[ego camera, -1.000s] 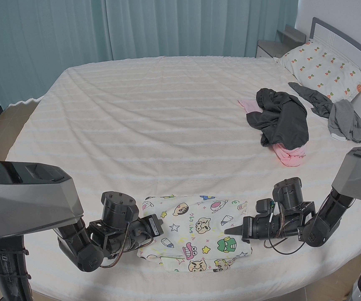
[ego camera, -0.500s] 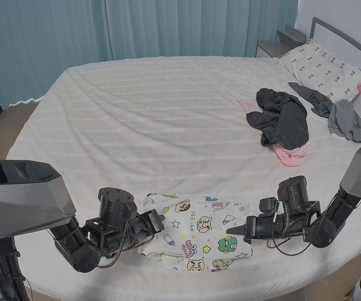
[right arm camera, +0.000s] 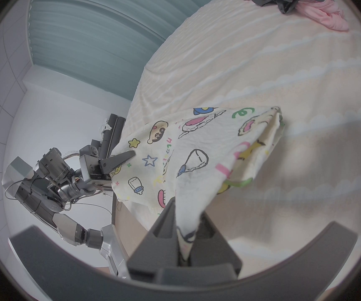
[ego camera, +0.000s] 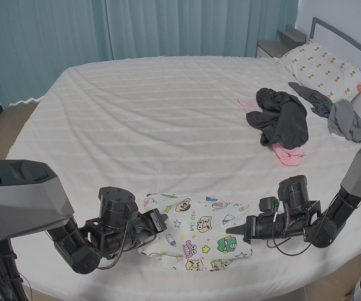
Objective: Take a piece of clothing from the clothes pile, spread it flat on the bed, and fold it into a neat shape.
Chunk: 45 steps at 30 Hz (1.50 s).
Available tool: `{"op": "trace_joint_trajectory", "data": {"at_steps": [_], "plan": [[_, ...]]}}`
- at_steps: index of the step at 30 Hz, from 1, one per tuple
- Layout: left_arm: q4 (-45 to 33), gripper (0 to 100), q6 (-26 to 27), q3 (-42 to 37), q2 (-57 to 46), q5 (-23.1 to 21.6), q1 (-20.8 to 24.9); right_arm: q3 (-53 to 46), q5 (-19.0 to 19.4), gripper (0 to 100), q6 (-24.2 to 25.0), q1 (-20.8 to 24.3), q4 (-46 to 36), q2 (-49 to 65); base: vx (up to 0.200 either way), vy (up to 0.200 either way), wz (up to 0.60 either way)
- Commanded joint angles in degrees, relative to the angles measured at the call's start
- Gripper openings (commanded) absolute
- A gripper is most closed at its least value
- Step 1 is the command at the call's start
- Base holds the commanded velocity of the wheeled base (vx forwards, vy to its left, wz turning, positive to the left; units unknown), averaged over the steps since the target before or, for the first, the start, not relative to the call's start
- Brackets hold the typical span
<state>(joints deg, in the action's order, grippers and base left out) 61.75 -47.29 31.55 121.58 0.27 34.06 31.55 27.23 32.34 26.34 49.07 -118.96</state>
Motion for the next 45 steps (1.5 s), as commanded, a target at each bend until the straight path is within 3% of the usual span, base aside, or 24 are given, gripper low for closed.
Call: {"op": "trace_joint_trajectory", "data": {"at_steps": [1, 21, 34, 45], "plan": [[0.0, 0, 0.0, 0.0, -0.6, 0.0, 0.6, -0.1, 0.0, 0, 0.0, 0.0, 0.1, 0.3, 0.000, -0.200, 0.00], [-1.0, 0, -0.1, 1.1, -3.2, 0.4, 4.6, -1.8, -0.3, 0, 0.0, -0.4, -0.5, 4.9, 0.000, -0.200, 0.00], [-1.0, 0, -0.1, 1.1, -3.0, 0.5, 4.8, -1.6, -0.5, 0, -0.1, -0.4, -0.5, 4.5, 0.000, -0.200, 0.00], [-1.7, 0, 0.1, 0.1, -0.3, 6.0, 4.6, -1.2, -0.5, 0, -0.3, -0.2, -0.1, 0.3, 0.000, 0.000, 0.00]]}}
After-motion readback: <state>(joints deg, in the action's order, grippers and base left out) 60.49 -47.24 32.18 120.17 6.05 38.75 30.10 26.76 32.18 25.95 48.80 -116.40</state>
